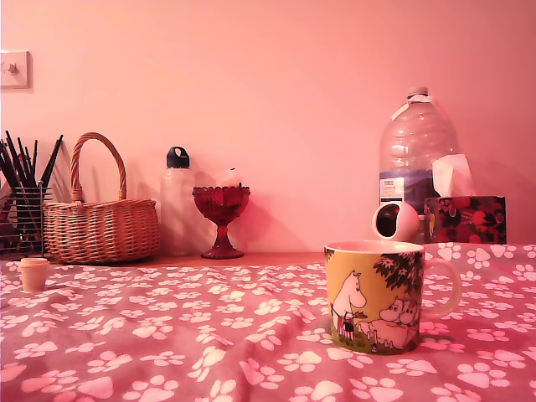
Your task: Pick the coffee capsule and then drop it inside the coffee cup in front of you
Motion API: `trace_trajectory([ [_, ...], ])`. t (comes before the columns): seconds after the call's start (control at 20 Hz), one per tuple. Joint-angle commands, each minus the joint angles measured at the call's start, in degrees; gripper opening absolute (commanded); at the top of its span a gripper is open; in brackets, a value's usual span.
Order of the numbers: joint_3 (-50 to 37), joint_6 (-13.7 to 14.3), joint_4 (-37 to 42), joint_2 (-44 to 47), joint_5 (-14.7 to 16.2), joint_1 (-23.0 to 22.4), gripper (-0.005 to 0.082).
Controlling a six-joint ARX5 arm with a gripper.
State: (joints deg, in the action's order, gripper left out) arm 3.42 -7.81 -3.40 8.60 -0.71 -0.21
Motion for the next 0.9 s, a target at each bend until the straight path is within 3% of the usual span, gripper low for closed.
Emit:
trace_trajectory([
  [0.0, 2.23, -0.37, 0.44, 4.17, -1.01, 0.15, -0.0019],
  [0.2, 3.32, -0.35, 8.5, 15.63, -1.7, 0.2, -0.0018],
  [0.3, 3.32, -0.35, 15.76, 20.61, -1.38, 0.2, 0.0043],
  [0.35, 3.32, -0.33, 18.67, 23.06, -1.36, 0.2, 0.0145],
  [0.45, 3.32, -0.11, 21.77, 28.06, -1.36, 0.22, 0.0477],
  [0.5, 3.32, 0.42, 22.43, 30.75, -0.85, 0.2, 0.0554],
  [0.6, 3.32, 3.45, 26.71, 36.02, 2.14, 0.2, 0.0549],
  [0.85, 3.32, 4.39, 40.39, 47.87, 5.27, 0.74, 0.0549],
])
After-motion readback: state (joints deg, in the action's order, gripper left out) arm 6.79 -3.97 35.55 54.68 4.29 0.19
